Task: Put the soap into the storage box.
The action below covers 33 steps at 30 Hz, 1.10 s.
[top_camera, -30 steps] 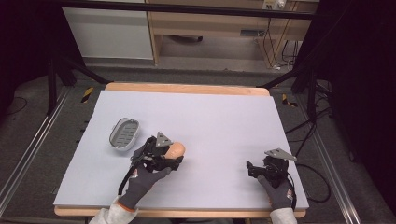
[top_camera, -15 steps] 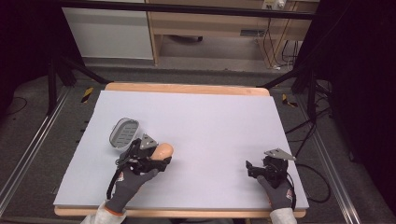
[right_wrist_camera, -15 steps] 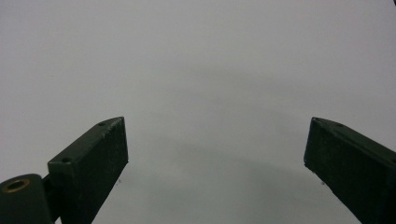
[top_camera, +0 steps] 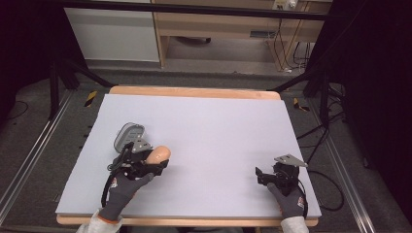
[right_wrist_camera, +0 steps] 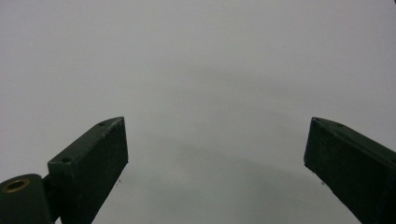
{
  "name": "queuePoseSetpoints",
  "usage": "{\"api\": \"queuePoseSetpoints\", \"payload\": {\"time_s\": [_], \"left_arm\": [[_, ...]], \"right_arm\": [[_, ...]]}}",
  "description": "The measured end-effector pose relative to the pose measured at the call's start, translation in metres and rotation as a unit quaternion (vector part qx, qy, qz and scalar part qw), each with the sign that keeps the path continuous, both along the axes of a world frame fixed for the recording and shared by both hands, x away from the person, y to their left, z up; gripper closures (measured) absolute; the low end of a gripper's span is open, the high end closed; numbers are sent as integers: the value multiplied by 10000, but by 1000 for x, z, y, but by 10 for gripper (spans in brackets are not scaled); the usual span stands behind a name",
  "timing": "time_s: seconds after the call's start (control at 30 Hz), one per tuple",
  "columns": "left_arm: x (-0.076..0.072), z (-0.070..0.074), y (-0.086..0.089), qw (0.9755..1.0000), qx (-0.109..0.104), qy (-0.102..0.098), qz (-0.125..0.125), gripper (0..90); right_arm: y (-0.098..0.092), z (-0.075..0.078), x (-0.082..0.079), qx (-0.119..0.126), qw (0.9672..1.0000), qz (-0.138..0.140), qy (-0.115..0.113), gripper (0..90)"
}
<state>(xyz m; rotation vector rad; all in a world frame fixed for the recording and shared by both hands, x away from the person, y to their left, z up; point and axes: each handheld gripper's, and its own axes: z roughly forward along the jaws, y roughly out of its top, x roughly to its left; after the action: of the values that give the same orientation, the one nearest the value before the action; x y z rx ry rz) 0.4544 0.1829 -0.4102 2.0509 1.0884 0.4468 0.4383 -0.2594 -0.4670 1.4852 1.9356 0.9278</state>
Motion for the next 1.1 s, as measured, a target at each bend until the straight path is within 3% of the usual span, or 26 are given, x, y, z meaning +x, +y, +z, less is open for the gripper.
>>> {"api": "queuePoseSetpoints", "payload": {"time_s": [0.53, 1.1], "left_arm": [[12, 13, 22, 9997, -119, -92, 204, 320], [29, 29, 42, 9988, -4, -201, 449, 320]], "right_arm": [[1, -1, 1, -29, 10000, -3, 20, 65], [1, -1, 2, -38, 10000, 3, 18, 65]]}}
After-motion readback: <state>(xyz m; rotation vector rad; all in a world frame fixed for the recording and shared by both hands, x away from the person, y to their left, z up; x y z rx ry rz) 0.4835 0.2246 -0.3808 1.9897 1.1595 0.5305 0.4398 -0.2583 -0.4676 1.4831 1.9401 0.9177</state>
